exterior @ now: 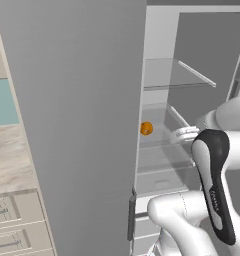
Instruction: Retrieve the kiwi and orange from the fridge and place them into the bowl on the dining table.
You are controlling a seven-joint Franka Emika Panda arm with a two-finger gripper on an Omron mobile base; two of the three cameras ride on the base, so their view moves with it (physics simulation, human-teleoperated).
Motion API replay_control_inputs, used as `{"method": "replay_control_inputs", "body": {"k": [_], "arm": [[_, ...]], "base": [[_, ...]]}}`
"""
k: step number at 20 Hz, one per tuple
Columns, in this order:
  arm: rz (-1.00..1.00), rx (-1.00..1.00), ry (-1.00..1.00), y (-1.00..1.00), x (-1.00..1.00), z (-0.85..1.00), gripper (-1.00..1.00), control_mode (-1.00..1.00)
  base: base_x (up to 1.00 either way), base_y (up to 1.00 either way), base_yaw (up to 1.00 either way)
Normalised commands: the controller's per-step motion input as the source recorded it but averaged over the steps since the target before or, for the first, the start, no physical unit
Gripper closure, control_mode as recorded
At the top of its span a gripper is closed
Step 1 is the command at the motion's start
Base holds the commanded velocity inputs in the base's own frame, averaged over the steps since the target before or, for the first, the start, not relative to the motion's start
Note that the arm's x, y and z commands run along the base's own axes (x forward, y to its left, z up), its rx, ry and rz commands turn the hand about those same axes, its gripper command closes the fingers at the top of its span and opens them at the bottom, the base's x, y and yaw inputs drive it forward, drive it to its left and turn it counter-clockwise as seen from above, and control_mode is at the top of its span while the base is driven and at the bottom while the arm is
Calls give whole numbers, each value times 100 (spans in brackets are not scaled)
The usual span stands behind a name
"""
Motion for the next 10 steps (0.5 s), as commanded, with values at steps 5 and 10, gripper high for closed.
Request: {"method": "replay_control_inputs", "body": {"k": [5, 10], "arm": [[4, 0, 0, 26, 52, -55, -100, -100], [1, 0, 0, 9, 48, -35, -100, -100]], "base": [[0, 0, 0], [0, 0, 0]]}}
